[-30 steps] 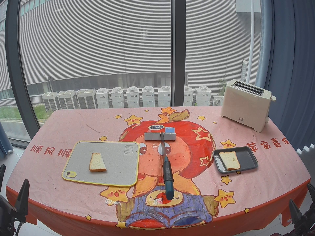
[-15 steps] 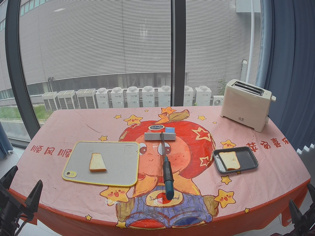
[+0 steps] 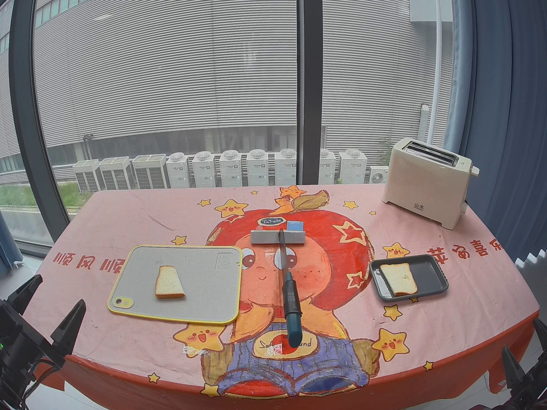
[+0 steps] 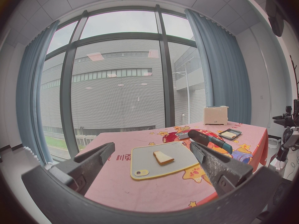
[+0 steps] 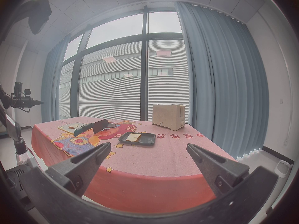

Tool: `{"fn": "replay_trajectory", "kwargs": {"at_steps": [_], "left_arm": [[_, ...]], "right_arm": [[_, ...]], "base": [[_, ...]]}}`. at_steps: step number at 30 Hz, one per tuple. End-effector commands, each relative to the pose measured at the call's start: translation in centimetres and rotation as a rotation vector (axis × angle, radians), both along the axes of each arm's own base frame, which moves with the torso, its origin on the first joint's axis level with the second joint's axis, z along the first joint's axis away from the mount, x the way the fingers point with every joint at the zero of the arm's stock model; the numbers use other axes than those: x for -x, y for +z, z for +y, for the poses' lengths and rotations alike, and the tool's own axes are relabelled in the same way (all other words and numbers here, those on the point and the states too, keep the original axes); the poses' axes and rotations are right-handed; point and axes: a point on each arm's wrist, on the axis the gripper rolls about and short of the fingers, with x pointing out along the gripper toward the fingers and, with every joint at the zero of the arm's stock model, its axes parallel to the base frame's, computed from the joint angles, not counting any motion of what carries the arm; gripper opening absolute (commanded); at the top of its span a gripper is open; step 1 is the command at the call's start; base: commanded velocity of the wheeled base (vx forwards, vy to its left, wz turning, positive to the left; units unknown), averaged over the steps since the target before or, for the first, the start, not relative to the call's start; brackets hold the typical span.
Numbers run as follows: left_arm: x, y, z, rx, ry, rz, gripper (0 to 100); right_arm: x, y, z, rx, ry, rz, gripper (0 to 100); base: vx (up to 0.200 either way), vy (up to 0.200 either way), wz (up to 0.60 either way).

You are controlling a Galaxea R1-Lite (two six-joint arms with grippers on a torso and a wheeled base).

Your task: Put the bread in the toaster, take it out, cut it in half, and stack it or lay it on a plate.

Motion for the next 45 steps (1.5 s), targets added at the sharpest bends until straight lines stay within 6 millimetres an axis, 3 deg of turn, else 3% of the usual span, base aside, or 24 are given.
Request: {"fn": "replay_trajectory", "kwargs": {"at_steps": [1,13,22,34,40,45], "left_arm": [[-1.6,-0.6,-0.2,-0.005,-0.010,0.085,100],[-5.9,3.1,-0.5,-0.025,-0.047,0.079,100],[-8.9,3.7,-0.7,-0.038,-0.051,0.153,100],[-14.3,5.3,-1.1,-0.080,-0.057,0.169,100],[-14.7,5.0,-1.1,-0.083,-0.054,0.184,100],[-15.4,6.6,-0.3,-0.073,-0.014,0.133,100]], "right_arm": [[-0.1,-0.5,0.0,0.002,0.001,0.018,100],[-0.1,-0.5,0.0,0.002,0.001,0.018,100],[-0.1,-0.5,0.0,0.002,0.001,0.018,100],[-0.1,-0.5,0.1,0.003,-0.024,0.022,100],[0.5,-0.6,0.2,-0.001,-0.119,-0.055,100],[0.5,-0.6,0.2,0.000,-0.123,-0.066,100]], "base": [[0.000,0.000,0.00],[0.000,0.000,0.00],[0.000,0.000,0.00],[0.000,0.000,0.00],[0.000,0.000,0.00],[0.000,0.000,0.00]]}}
